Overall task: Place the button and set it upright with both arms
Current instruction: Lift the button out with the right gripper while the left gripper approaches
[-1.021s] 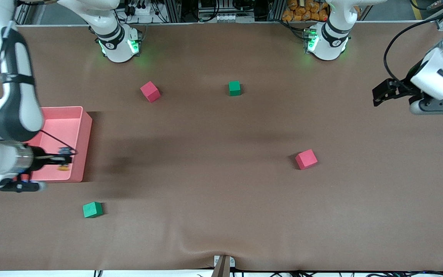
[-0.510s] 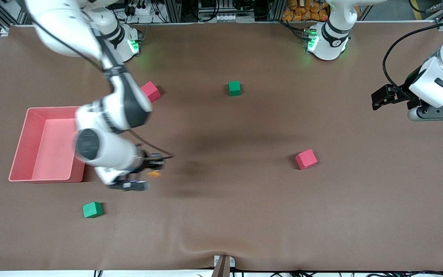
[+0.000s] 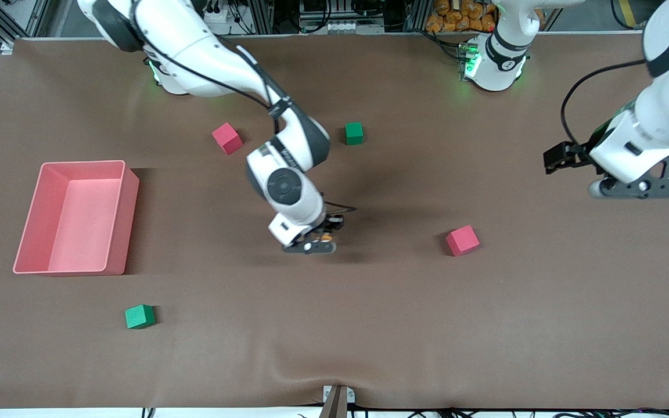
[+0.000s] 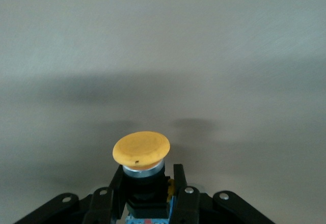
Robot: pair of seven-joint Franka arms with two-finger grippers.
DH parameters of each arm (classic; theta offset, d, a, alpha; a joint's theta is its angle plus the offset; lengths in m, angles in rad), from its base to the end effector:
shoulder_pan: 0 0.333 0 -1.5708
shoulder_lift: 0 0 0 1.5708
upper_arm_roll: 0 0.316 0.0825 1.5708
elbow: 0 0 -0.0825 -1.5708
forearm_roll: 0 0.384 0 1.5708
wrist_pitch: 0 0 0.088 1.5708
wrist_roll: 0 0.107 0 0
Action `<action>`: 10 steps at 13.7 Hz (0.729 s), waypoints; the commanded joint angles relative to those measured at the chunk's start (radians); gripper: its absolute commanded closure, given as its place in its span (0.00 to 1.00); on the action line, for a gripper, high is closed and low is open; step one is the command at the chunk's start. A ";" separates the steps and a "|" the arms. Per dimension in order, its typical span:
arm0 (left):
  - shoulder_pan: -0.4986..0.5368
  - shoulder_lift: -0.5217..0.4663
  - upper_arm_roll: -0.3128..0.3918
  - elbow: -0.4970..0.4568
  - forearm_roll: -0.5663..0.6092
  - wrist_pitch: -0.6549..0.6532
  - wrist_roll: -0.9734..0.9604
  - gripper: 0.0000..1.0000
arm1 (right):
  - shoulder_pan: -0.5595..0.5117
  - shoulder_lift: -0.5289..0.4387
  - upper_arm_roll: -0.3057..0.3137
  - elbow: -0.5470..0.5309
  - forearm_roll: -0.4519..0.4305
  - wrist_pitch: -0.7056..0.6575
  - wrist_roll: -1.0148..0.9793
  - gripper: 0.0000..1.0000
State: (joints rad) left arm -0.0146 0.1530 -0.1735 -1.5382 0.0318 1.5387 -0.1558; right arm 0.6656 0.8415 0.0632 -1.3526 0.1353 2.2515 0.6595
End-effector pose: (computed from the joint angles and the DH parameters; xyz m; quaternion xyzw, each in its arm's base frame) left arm 0.5826 -0.1003 0.5506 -0.9970 0.0168 0.0735 0.0155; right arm 0.5602 0.4909 0.2244 -0.9965 0.0176 0.0270 0.0777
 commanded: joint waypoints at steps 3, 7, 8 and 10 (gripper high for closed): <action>-0.041 0.120 -0.006 -0.005 -0.027 0.011 0.006 0.00 | 0.072 0.064 -0.014 0.041 0.015 0.017 0.074 0.58; -0.088 0.207 -0.007 0.006 -0.090 0.014 -0.013 0.00 | 0.086 0.062 -0.017 0.043 0.003 0.017 0.104 0.00; -0.096 0.238 -0.007 0.009 -0.122 0.014 -0.013 0.00 | 0.080 0.056 -0.020 0.044 0.003 0.017 0.103 0.00; -0.108 0.302 -0.009 0.053 -0.171 0.015 -0.013 0.00 | 0.065 0.044 -0.025 0.094 0.003 0.004 0.101 0.00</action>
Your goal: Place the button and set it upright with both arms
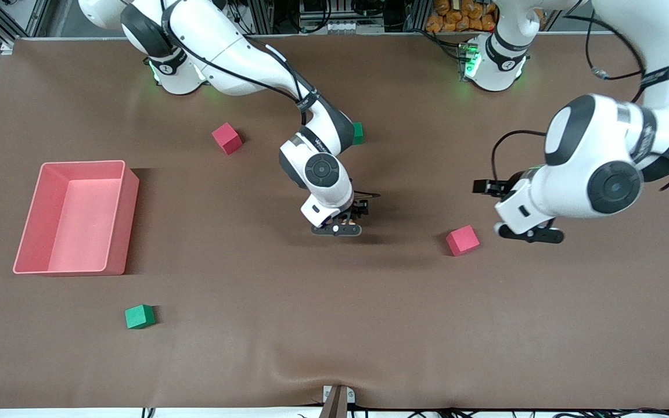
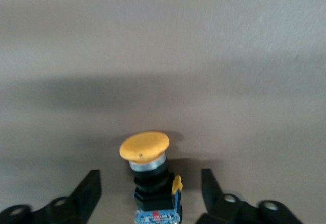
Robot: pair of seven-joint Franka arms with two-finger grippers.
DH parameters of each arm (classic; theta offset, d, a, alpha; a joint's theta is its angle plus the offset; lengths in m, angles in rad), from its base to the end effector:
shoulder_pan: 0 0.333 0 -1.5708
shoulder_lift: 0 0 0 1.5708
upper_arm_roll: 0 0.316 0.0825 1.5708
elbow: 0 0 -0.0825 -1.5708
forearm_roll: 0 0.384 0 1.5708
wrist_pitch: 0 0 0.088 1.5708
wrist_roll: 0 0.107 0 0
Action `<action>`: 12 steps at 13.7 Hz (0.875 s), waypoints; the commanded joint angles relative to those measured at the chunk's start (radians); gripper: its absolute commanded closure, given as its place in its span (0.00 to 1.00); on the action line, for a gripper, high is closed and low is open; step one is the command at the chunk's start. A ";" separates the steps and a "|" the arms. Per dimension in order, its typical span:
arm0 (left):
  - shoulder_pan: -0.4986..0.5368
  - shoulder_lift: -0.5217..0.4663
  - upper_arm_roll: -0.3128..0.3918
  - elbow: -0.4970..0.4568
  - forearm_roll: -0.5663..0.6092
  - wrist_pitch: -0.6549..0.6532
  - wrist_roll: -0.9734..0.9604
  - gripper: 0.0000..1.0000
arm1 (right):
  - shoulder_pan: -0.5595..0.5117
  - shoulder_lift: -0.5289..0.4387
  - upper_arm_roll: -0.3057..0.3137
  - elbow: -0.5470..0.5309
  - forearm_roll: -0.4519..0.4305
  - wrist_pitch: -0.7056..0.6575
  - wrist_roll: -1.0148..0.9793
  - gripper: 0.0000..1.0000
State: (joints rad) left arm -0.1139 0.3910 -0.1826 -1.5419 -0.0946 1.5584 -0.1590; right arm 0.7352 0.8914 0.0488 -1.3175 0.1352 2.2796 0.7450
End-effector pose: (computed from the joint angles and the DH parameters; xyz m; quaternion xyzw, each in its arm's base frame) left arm 0.6012 -0.1801 0.4077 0.9780 -0.0590 -0.1964 0.0384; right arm 0.5356 0.5263 0.2052 -0.9963 0.0324 0.0239 0.0760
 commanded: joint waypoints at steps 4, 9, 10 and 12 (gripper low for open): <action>-0.085 0.123 0.002 0.066 -0.135 0.067 -0.039 0.00 | -0.010 -0.086 -0.156 0.072 -0.072 -0.025 0.007 0.00; -0.231 0.219 0.002 0.068 -0.143 0.268 -0.276 0.00 | -0.013 -0.198 -0.342 0.095 -0.066 -0.167 0.017 0.00; -0.260 0.239 0.002 0.075 -0.143 0.311 -0.318 0.00 | -0.034 -0.228 -0.369 0.096 -0.066 -0.214 0.014 0.00; -0.302 0.293 0.002 0.107 -0.143 0.351 -0.390 0.00 | -0.100 -0.300 -0.382 0.096 -0.071 -0.303 0.004 0.00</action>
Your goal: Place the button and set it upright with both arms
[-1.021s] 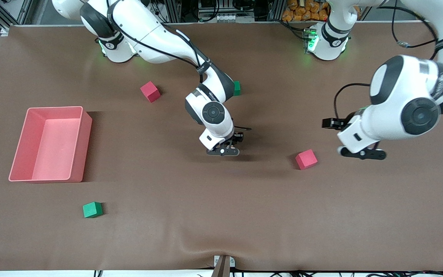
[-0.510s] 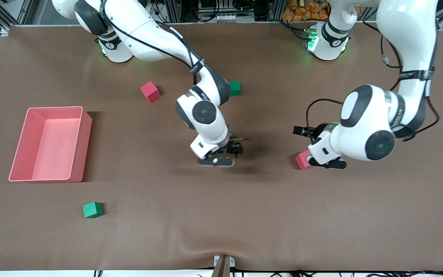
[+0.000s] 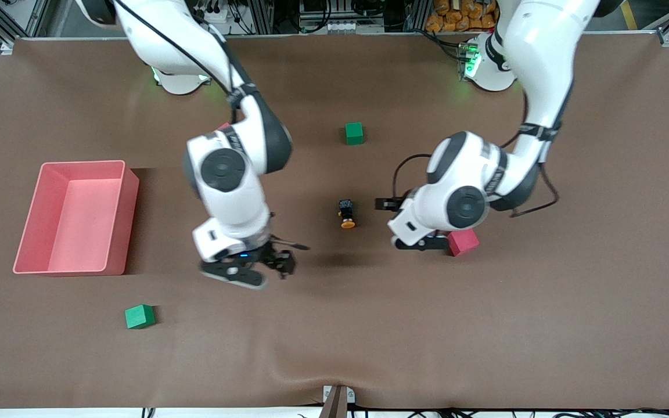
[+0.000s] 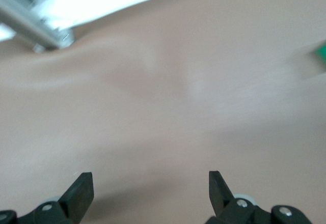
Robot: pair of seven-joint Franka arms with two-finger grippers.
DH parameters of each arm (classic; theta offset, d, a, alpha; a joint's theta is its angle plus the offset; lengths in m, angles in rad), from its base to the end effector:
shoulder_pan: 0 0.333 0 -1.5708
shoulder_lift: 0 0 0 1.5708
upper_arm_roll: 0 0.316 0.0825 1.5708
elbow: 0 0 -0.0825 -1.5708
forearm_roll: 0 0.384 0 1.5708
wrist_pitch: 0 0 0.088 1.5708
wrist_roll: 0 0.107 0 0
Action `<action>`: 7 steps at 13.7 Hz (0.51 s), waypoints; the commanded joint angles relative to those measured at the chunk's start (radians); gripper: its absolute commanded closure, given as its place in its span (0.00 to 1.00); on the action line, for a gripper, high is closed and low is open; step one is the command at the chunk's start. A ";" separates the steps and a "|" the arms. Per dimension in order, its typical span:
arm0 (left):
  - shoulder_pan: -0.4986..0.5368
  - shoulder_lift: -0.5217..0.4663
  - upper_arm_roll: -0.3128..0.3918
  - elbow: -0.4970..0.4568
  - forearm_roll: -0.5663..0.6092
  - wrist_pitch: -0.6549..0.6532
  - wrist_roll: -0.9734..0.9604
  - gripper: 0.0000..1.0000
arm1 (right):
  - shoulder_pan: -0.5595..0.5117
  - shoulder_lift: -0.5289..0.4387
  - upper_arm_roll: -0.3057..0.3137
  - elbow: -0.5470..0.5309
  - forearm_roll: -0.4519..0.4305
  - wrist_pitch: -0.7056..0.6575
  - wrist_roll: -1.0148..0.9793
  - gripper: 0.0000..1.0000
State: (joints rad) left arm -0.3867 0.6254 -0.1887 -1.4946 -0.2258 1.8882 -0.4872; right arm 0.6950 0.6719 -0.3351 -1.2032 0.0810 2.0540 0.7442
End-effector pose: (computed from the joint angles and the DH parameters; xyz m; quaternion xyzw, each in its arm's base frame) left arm 0.5766 -0.3701 0.2959 0.9811 0.0147 -0.1755 0.0808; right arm 0.6778 0.3352 0.4213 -0.9795 0.1601 -0.1225 0.0036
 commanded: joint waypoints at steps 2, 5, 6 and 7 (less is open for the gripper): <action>-0.075 0.111 0.009 0.111 -0.010 0.041 -0.097 0.00 | -0.177 -0.155 0.059 -0.018 0.020 -0.113 -0.063 0.00; -0.126 0.181 0.014 0.172 -0.012 0.087 -0.200 0.06 | -0.409 -0.241 0.244 -0.035 0.100 -0.169 -0.111 0.00; -0.139 0.197 0.014 0.183 -0.010 0.109 -0.227 0.11 | -0.466 -0.251 0.258 -0.033 0.074 -0.184 -0.138 0.00; -0.155 0.212 0.017 0.189 -0.010 0.126 -0.232 0.18 | -0.512 -0.268 0.277 -0.027 0.048 -0.258 -0.213 0.00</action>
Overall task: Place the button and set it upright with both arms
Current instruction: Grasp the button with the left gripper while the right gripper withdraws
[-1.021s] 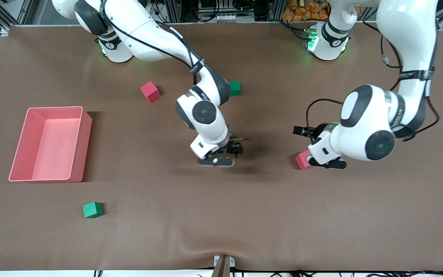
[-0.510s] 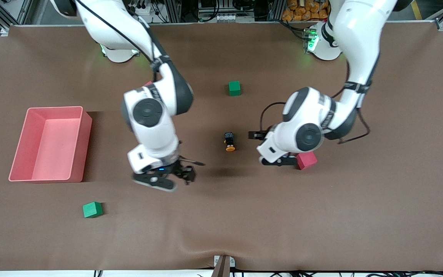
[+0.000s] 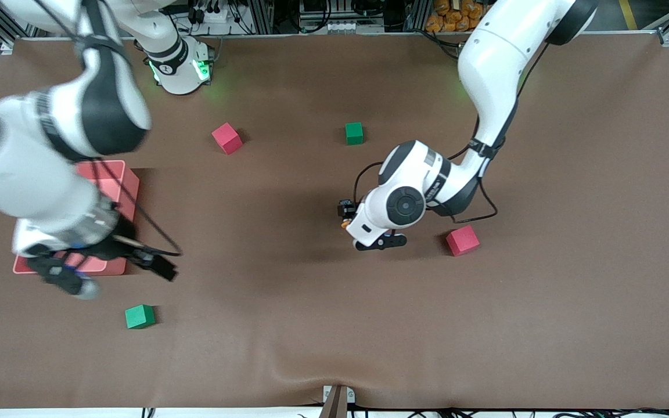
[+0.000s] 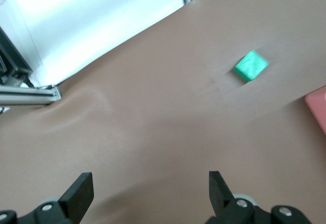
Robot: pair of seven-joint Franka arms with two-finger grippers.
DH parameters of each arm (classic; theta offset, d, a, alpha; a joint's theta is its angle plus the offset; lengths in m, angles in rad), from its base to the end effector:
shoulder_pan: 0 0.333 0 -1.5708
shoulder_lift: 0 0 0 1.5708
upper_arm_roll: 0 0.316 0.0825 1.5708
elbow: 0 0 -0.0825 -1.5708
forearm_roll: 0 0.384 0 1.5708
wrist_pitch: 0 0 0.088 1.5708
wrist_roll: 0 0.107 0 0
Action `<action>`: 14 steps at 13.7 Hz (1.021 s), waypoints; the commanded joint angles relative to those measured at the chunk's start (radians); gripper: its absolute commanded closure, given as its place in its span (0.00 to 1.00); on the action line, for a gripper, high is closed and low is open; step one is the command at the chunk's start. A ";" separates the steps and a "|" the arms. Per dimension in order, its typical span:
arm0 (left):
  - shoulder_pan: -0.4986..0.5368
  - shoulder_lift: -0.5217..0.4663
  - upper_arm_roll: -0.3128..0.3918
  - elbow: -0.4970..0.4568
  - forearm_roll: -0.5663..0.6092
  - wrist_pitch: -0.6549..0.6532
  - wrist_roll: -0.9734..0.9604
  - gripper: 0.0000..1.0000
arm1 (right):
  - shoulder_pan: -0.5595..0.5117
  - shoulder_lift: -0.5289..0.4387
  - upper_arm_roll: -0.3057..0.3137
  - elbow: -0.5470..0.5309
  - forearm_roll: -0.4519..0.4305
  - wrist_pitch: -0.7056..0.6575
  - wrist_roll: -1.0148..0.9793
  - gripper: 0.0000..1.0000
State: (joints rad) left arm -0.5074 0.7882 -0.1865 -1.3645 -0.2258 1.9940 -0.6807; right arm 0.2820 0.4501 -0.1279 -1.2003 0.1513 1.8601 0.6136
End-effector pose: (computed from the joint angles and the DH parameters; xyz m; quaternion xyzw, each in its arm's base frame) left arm 0.5625 -0.4502 0.2458 0.9810 0.0689 -0.1621 0.0818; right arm 0.6951 0.1410 0.5492 -0.9661 0.2306 -0.0805 0.0837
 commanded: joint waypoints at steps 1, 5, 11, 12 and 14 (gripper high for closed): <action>-0.046 0.058 0.015 0.061 -0.010 0.041 -0.039 0.20 | -0.150 -0.053 0.076 -0.025 -0.027 -0.146 -0.169 0.00; -0.057 0.089 0.016 0.059 -0.010 0.060 -0.040 0.18 | -0.242 -0.148 0.079 -0.012 -0.038 -0.347 -0.296 0.00; -0.057 0.111 0.016 0.058 -0.010 0.057 -0.034 0.21 | -0.242 -0.413 0.091 -0.226 -0.127 -0.412 -0.406 0.00; -0.057 0.112 0.016 0.058 -0.012 0.057 -0.034 0.22 | -0.241 -0.445 0.093 -0.267 -0.130 -0.398 -0.408 0.00; -0.059 0.117 0.016 0.058 -0.010 0.057 -0.033 0.25 | -0.245 -0.482 0.131 -0.297 -0.141 -0.400 -0.410 0.00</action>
State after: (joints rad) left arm -0.5563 0.8874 -0.1775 -1.3343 -0.2258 2.0553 -0.7087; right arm 0.0501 0.0498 -0.0398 -1.3935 0.0337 1.4241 0.2160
